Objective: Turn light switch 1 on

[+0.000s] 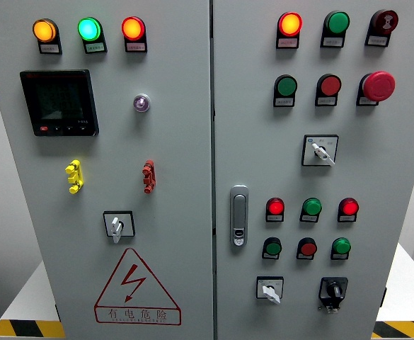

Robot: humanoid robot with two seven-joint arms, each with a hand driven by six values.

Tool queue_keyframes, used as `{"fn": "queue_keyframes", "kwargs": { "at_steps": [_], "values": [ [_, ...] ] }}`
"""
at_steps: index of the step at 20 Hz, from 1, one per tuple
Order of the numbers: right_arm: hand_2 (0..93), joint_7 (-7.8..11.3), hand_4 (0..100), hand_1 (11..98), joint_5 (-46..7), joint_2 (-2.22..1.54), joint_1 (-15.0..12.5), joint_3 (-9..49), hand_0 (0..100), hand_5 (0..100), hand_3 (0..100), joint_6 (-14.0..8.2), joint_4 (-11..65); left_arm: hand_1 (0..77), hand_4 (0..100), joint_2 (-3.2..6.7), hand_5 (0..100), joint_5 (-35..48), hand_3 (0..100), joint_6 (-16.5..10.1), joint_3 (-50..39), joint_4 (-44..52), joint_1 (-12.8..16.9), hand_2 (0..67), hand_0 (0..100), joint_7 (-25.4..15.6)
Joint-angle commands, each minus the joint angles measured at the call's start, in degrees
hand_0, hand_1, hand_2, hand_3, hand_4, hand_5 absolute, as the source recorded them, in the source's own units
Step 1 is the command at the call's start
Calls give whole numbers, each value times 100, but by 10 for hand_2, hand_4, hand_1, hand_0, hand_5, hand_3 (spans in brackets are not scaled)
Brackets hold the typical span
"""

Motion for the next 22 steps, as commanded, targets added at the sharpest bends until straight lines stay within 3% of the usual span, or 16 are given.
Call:
{"fn": "queue_keyframes", "kwargs": {
  "at_steps": [1, 10, 13, 18, 20, 22],
  "values": [
    [0, 0, 195, 198, 0, 2, 0, 0, 0, 105, 199, -1, 0, 0, 0, 9, 0, 5, 0, 23, -13, -4, -2, 4, 0, -4],
    [0, 0, 195, 201, 0, -7, 0, 0, 0, 105, 199, -1, 0, 0, 0, 17, 0, -3, 0, 23, -66, -4, -19, 5, 0, 5],
    [0, 0, 195, 201, 0, 2, 0, 0, 0, 105, 199, -1, 0, 0, 0, 88, 0, 5, 0, 23, -66, -57, -20, 5, 0, 5],
    [0, 0, 194, 201, 0, 2, 0, 0, 0, 105, 199, -1, 0, 0, 0, 88, 0, 163, 0, 23, -390, -22, -11, 5, 0, 23],
    [0, 0, 195, 202, 0, -7, 0, 0, 0, 105, 199, -1, 9, 0, 0, 88, 0, 687, 0, 23, -941, -31, -11, 6, 0, 101],
    [0, 0, 195, 201, 0, 2, 0, 0, 0, 105, 199, -1, 0, 0, 0, 88, 0, 1740, 0, 14, -1994, -48, -11, 9, 0, 110]
  ]
}}
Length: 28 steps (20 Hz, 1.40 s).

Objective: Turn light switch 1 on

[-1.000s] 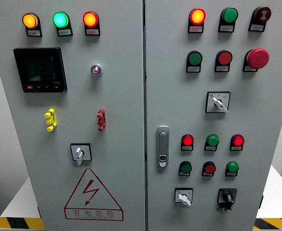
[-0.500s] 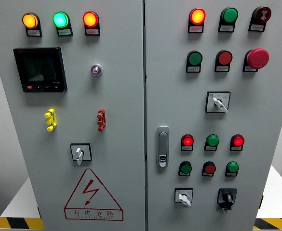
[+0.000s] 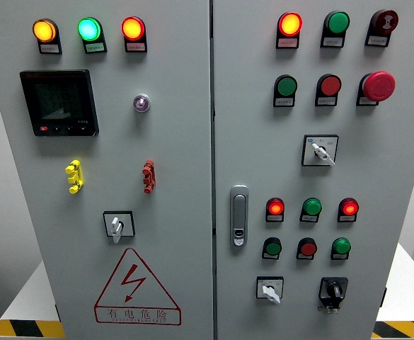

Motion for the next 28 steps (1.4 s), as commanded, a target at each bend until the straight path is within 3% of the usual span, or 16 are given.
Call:
{"fn": "queue_keyframes", "kwargs": {
  "at_steps": [1, 3, 5, 9, 16, 18, 21, 24, 28],
  "values": [
    [0, 0, 195, 201, 0, 4, 0, 0, 0, 105, 198, -1, -3, 0, 0, 0, 0, 1556, 0, -16, -1652, -25, 9, 9, 0, 15],
    [0, 0, 195, 203, 0, 4, 0, 0, 0, 105, 198, -9, -3, 0, 0, -9, 0, 3015, 0, -25, -3078, -25, 18, 10, 0, 15],
    [0, 0, 195, 203, 0, 4, 0, 0, 0, 105, 198, -1, -3, 0, 0, -18, 0, 3959, 0, -42, -4073, -25, 18, 11, 0, 6],
    [0, 0, 194, 203, 0, 4, 0, 0, 0, 105, 198, -1, 6, 0, 0, -27, 0, 4884, 0, -86, -5612, -33, 9, 13, 0, 6],
    [0, 0, 194, 203, 0, 4, 0, 0, 0, 104, 198, -1, -3, 0, 0, -44, 0, 7977, 0, -156, -8505, -112, 44, 17, 0, -90],
    [0, 0, 194, 198, 0, 4, 0, 0, 0, 104, 198, -1, -3, 6, 0, -44, 0, 8191, 0, -165, -8535, -148, 44, 18, 0, -361],
    [0, 0, 195, 197, 0, 4, 0, 0, 0, 104, 198, -1, -3, 15, 0, -9, 0, 7973, 0, -157, -7536, -322, 27, 19, 0, -906],
    [0, 0, 195, 201, 0, 4, 0, 0, 0, 104, 198, -1, -3, 17, 0, 0, 0, 7078, 0, -130, -7137, -813, 18, 21, 0, -908],
    [0, 0, 195, 202, 0, 4, 0, 0, 0, 104, 198, -1, -3, 43, 0, -18, 0, 6934, 0, -95, -7172, -1587, 62, 34, 0, -846]
  ]
}}
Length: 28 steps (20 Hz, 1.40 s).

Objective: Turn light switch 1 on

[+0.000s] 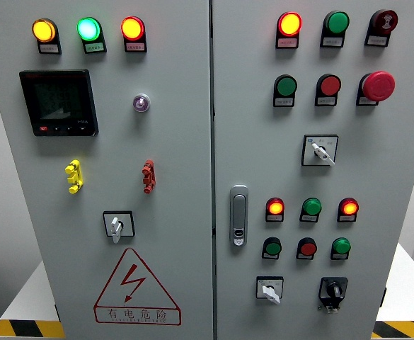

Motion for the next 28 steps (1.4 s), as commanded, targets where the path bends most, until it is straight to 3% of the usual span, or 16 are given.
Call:
{"fn": "queue_keyframes", "kwargs": {
  "at_steps": [1, 5, 7, 11, 14, 18, 22, 24, 28],
  "values": [
    [0, 0, 195, 202, 0, 2, 0, 0, 0, 104, 198, 0, 0, 48, 0, -17, 0, -34, 0, 11, -16, -521, 24, 33, 0, 20],
    [0, 0, 194, 203, 0, 2, 0, 0, 0, 104, 198, 0, 0, 74, 0, -96, 13, -16, 0, 11, -551, -1733, 191, 57, 0, 29],
    [0, 0, 194, 197, 0, 2, 0, 0, 0, 104, 198, 0, 0, 136, 15, -132, 58, -7, 11, 11, -744, -2322, 218, 83, 0, 64],
    [0, 0, 194, 201, 0, 2, 0, 0, 0, 104, 198, -9, 0, 183, 122, -140, 115, -7, 38, -6, -1000, -3491, 218, 114, 0, 590],
    [0, 0, 194, 194, 0, 2, 0, 0, 0, 104, 198, 0, 9, 237, 212, -140, 172, -7, 111, -6, -1026, -4395, 261, 147, 0, 845],
    [0, 0, 194, 199, 0, 2, 0, 0, 0, 104, 198, 0, 0, 262, 279, -132, 214, -51, 173, -59, -1106, -6021, 516, 179, 0, 1530],
    [0, 0, 194, 201, 0, 2, 0, 0, 0, 104, 198, 0, 0, 268, 346, -132, 257, -51, 238, -68, -1097, -7025, 525, 194, 0, 1672],
    [0, 0, 194, 202, 0, 2, 0, 0, 0, 104, 198, 0, 9, 271, 469, -132, 285, -69, 354, -94, -1088, -7465, 525, 200, 0, 1847],
    [0, 0, 194, 202, 0, 2, 0, 0, 0, 105, 198, -9, 0, 279, 559, -123, 318, -95, 413, -673, -1106, -8063, 525, 204, 0, 1901]
  ]
}}
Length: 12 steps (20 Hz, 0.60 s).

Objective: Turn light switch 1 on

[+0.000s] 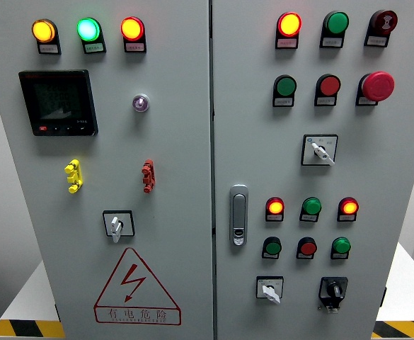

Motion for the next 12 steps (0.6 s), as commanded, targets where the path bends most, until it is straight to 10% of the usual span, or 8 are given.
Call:
{"fn": "queue_keyframes", "kwargs": {
  "at_steps": [1, 12],
  "values": [
    [0, 0, 194, 203, 0, 2, 0, 0, 0, 104, 198, -8, -4, 280, 564, 14, 334, -28, 411, -273, -8, -307, -17, 199, 0, 11],
    [0, 0, 194, 200, 0, 2, 0, 0, 0, 104, 198, 1, -4, 408, 605, -21, 470, -160, 417, -177, 0, -722, -702, 251, 0, 398]
  ]
}}
